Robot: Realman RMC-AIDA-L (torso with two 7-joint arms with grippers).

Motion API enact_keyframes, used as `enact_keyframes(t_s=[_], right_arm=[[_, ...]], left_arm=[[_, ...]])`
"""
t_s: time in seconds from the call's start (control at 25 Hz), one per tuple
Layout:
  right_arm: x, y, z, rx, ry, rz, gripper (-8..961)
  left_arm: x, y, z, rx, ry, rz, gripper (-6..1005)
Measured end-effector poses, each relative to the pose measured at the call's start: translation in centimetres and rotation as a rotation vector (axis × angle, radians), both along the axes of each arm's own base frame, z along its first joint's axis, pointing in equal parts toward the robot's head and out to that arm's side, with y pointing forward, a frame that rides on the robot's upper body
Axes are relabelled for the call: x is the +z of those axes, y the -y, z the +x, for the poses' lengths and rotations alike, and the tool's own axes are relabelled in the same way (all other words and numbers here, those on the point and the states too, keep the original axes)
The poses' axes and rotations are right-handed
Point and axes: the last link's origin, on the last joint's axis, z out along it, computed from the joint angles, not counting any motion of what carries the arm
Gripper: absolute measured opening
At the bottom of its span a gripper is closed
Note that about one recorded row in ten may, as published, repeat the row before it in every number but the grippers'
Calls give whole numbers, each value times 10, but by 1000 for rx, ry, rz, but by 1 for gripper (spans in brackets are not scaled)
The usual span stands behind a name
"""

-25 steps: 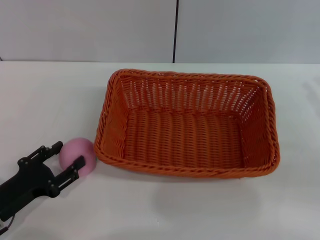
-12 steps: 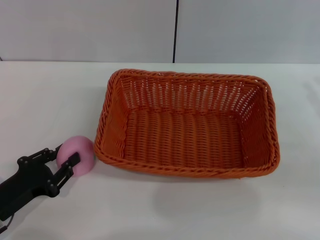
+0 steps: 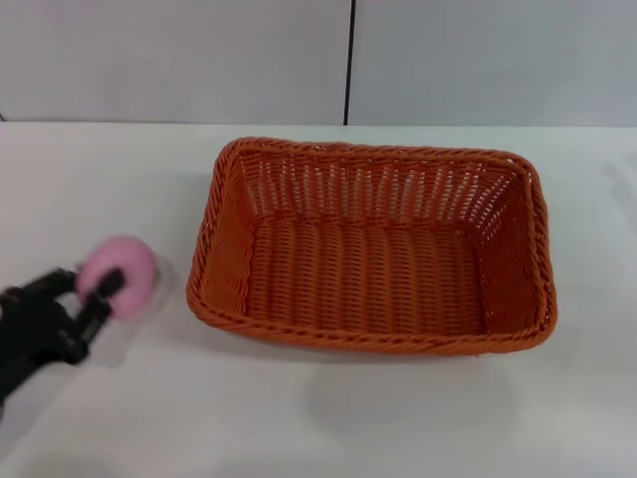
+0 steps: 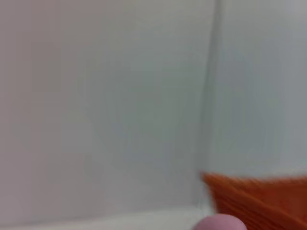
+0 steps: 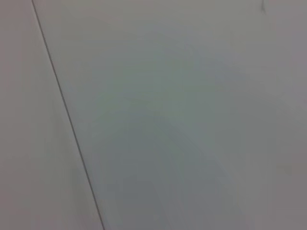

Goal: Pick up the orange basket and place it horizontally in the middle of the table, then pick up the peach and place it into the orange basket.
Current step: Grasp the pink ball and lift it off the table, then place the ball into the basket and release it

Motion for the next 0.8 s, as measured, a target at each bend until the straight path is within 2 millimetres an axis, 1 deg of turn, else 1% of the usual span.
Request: enact_keyframes(t_s=[0.08, 0.2, 0.24, 0.32, 0.36, 0.4, 0.44, 0.48, 0.52, 0.56, 0.6, 0.64, 0.68, 0.72, 0.76, 0.8], right_arm=[[-1, 0, 0, -2, -4, -2, 441], [-1, 0, 0, -2, -6, -4, 441], [-2, -1, 0, -2, -6, -4, 441], [-2, -1, 0, -2, -6, -4, 441], [-2, -2, -1, -2, -6, -4, 441], [-2, -2, -1, -2, -6, -4, 441], [-2, -2, -1, -3, -7, -5, 441], [-3, -2, -1, -3, -7, -5, 441], [-3, -3, -1, -3, -8, -5, 441], [-3, -3, -2, -3, -7, -5, 441], [-3, -3, -2, -2, -8, -5, 441], [-3, -3, -2, -2, -8, -6, 441], [-3, -3, -2, -2, -8, -6, 441], [-3, -3, -2, -2, -8, -6, 441], [-3, -3, -2, -3, -8, -6, 441], [-3, -3, -2, -3, -8, -6, 441]], left_arm=[[21, -5, -5, 73, 73, 182, 272], [25, -6, -5, 84, 93, 220, 258], [35, -14, 7, 48, 174, 310, 254], [37, -21, 17, -3, 212, 326, 245], [37, -21, 17, -3, 212, 326, 240], [38, -25, 23, -32, 232, 325, 236], [37, -36, 38, -85, 283, 310, 231], [34, -43, 46, -106, 316, 293, 227], [32, -47, 52, -121, 339, 279, 218], [32, -47, 52, -121, 339, 279, 209], [29, -51, 57, -135, 359, 264, 199], [22, -58, 70, -166, 395, 225, 190], [16, -62, 77, -186, 405, 182, 181], [12, -63, 81, -199, 407, 149, 174], [12, -63, 81, -199, 407, 149, 167], [0, -68, 92, -233, 398, 46, 159]])
